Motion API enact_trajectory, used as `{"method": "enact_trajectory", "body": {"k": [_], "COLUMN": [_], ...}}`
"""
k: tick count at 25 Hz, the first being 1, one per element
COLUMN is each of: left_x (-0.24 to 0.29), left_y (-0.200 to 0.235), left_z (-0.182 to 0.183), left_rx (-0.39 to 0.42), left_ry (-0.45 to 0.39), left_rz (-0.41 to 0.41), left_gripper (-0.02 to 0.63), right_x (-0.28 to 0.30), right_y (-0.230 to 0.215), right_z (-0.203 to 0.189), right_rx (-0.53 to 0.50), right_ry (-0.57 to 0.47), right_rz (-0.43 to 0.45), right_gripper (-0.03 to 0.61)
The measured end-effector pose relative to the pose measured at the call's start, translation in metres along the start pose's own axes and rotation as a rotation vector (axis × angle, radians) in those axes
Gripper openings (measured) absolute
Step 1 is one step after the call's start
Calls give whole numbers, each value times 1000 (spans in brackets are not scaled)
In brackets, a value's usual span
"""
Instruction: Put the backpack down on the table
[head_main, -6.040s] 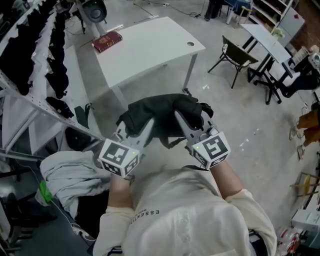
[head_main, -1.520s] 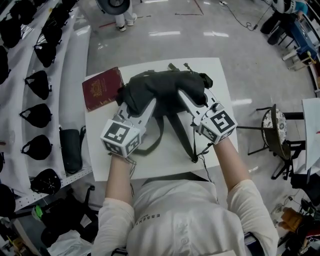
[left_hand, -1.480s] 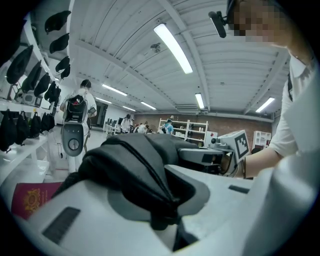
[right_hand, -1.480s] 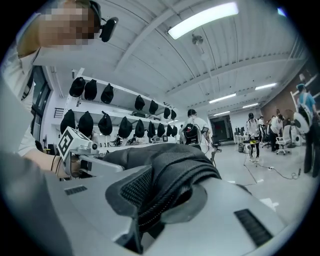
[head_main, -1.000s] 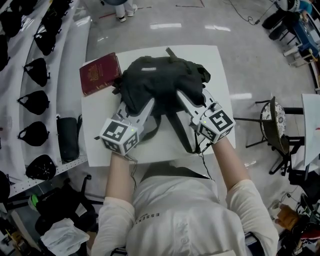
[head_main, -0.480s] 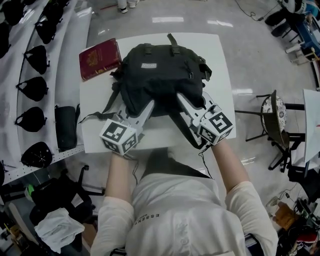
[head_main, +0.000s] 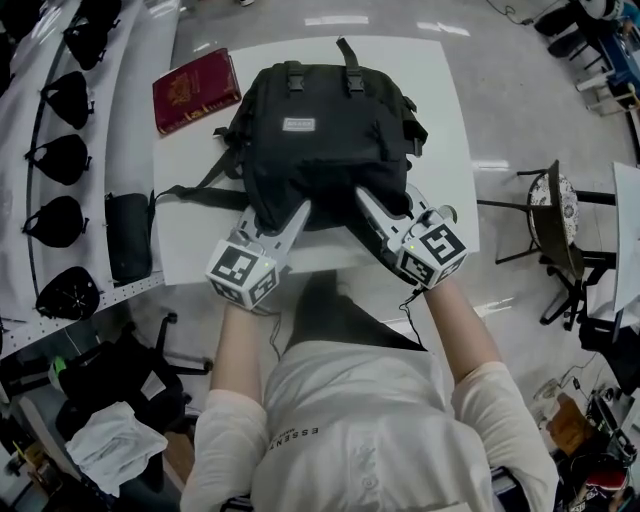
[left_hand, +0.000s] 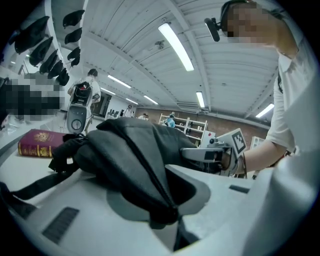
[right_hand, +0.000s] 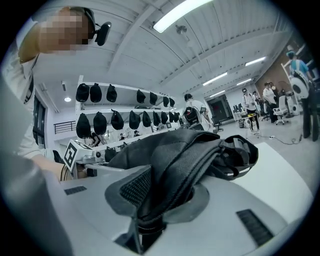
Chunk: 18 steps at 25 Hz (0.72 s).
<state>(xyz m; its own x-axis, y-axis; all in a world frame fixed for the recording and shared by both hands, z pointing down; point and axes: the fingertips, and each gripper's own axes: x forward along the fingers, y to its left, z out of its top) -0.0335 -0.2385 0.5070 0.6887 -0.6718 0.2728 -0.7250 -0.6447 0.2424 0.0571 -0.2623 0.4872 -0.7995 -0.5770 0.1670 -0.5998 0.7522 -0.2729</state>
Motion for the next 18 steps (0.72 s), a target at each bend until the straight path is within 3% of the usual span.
{"method": "enact_trajectory", "body": {"k": [18], "left_x": [-14], "left_y": [-21], "left_z": [-91], "left_rx": [-130], "left_ry": [82], "left_rz": [-7], "left_gripper": [78], "right_x": [-26], "right_y": [17], "right_z": [-89], "right_rx": [85], "right_ry": [130], "right_rz": [-30], "right_gripper": [109]}}
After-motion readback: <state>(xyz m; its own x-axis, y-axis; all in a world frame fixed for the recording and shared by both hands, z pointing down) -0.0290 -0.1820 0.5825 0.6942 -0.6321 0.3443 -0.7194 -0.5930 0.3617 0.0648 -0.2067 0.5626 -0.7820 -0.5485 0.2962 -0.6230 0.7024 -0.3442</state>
